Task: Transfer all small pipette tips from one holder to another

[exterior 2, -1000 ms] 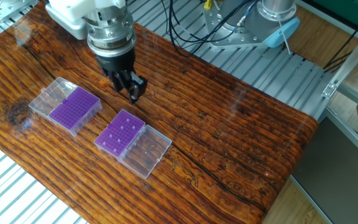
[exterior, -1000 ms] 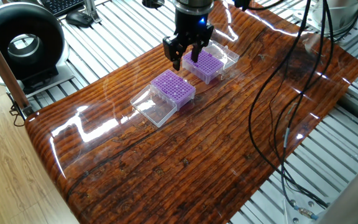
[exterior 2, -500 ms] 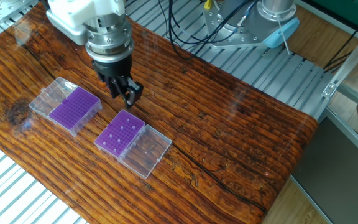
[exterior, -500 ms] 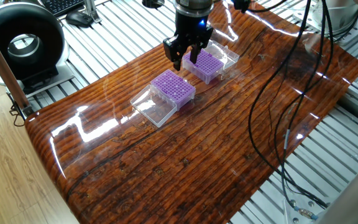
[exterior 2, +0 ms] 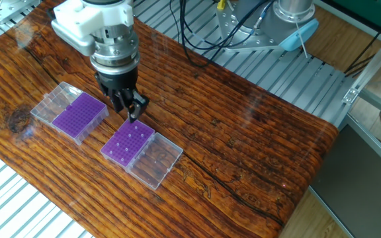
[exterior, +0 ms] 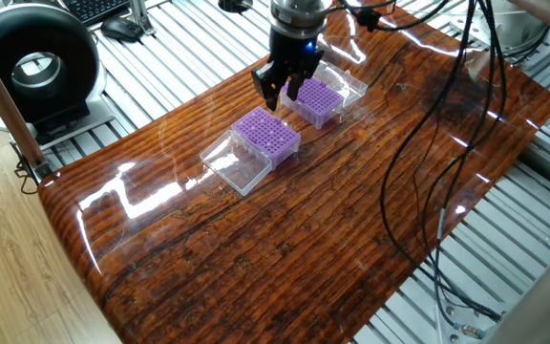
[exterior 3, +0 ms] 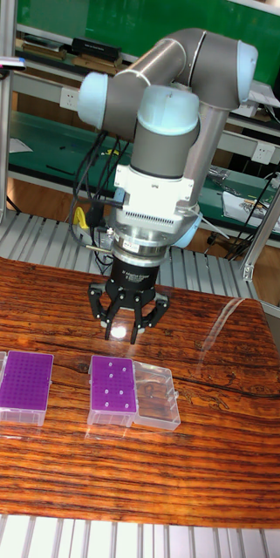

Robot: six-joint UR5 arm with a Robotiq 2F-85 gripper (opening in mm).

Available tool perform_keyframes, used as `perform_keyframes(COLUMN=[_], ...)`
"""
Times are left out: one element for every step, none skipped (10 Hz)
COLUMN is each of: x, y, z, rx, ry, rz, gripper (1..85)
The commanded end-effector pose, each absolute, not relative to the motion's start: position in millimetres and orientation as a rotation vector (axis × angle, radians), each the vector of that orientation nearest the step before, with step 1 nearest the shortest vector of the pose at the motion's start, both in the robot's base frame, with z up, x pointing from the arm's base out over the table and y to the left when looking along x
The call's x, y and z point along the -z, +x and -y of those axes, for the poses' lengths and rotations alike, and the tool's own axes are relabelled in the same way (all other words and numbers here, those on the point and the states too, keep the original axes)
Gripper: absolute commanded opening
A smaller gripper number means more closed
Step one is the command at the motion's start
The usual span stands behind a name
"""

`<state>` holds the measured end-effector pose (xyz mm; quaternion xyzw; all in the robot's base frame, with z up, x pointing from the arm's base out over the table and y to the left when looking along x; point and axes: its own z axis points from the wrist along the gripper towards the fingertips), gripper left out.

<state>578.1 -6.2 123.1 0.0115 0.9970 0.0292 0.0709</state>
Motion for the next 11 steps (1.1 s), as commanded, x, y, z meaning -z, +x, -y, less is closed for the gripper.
perform_keyframes(x=[-114.8,-113.9,-112.7,-108.7,-102.3,-101.8,-100.9,-98.7,-97.6,-97.2,-97.1], y=[589.4,589.2,588.8,589.7,590.3,587.9,587.4,589.4,591.1,592.0,591.9], z=[3.3,2.9,2.4,1.3,-1.4,-1.0,-2.3,-3.8,-4.5,-4.2,-1.7], rx=[-0.115,-0.115,-0.117,-0.123,-0.137,-0.142,-0.152,-0.165,-0.17,-0.167,-0.153], ry=[0.009,0.014,0.025,0.044,0.054,0.054,0.064,0.059,0.051,0.046,0.036], rz=[-2.954,-2.957,-2.962,-2.962,-2.962,-2.968,-2.967,-2.954,-2.945,-2.942,-2.942], gripper=[41.7,41.3,40.0,37.3,36.7,36.0,35.3,35.0,35.0,34.7,34.7])
